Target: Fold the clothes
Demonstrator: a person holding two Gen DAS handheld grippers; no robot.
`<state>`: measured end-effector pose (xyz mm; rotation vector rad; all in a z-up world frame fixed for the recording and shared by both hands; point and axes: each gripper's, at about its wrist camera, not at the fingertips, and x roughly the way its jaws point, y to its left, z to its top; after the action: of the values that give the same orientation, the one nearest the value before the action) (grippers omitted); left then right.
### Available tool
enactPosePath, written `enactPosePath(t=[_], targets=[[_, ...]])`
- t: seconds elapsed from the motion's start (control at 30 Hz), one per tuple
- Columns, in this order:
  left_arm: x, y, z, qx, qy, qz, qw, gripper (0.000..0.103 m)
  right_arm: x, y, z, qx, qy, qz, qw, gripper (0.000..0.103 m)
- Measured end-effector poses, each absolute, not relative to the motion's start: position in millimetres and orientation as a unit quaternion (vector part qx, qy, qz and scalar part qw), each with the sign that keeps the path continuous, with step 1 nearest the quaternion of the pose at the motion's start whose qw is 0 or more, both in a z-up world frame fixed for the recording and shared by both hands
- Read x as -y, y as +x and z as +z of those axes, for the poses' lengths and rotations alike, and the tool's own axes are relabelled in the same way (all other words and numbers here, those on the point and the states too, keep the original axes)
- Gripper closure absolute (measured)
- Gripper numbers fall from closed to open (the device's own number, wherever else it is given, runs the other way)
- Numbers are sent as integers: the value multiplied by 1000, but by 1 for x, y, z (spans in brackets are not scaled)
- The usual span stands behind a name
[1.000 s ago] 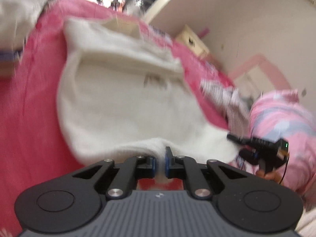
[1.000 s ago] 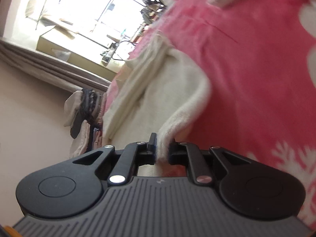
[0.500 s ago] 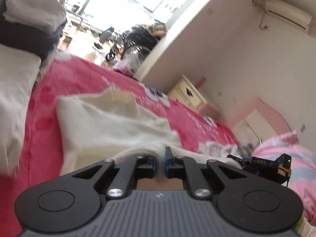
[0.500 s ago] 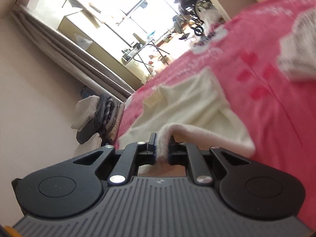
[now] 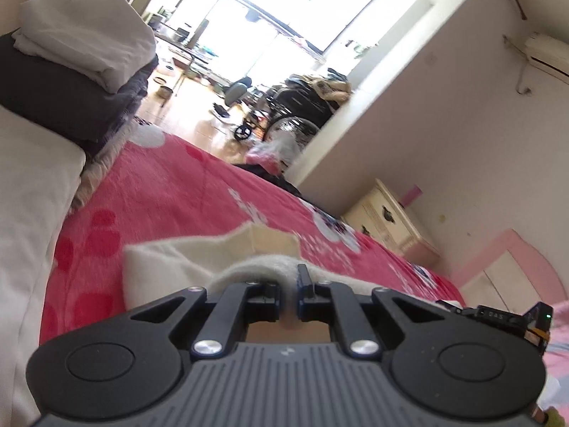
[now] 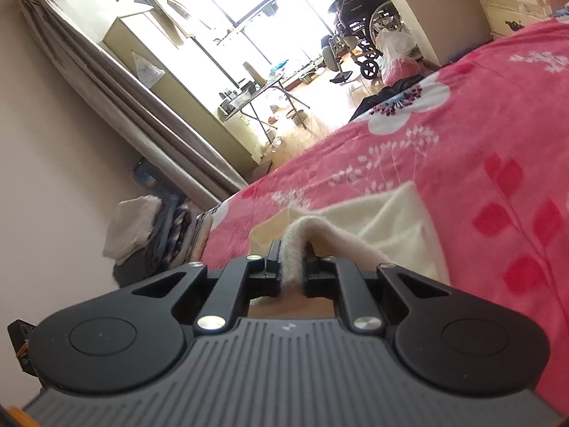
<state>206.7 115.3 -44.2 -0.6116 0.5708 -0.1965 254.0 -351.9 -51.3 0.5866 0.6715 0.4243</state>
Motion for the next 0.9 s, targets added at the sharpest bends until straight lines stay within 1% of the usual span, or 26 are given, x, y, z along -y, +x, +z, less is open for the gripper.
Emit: enactPosePath(t=[0.23,0.53,0.6,0.63,0.67,0.7,0.73,0.77,0.8,0.83,0.87,0.9], targets=[[-131,270,-69,-279,-313,-54,906,94,325,327,-68,-326,270,196,884,95],[-150,321,-117,-312,-320,-7,895,94,298,397,-118,-354,273,179,877,95],[-157,334,-133,-330,-339,-7,881,93,296,408,-132,-357,289,175,871,95],[-161,340,-142,-340,-356,-4,870,92,300,412,-141,-361,317,175,859,94],[-168,345,-151,-349,-378,1,858,86,304,416,-150,-364,346,175,847,93],[-174,348,-157,-350,-397,7,849,84,308,420,-159,-367,374,175,834,92],[-179,349,-162,-346,-415,16,842,78,312,424,-169,-370,402,175,819,88],[-183,347,-165,-338,-432,22,836,70,316,429,-178,-372,429,174,804,86],[-187,345,-166,-330,-445,23,832,66,320,433,-187,-375,456,173,789,85],[-189,344,-167,-324,-452,22,831,62,324,437,-196,-376,482,173,772,81],[-192,343,-167,-319,-458,22,830,60,328,441,-205,-378,508,172,755,72],[-194,342,-166,-314,-463,23,829,59,331,443,-212,-373,533,174,739,68]])
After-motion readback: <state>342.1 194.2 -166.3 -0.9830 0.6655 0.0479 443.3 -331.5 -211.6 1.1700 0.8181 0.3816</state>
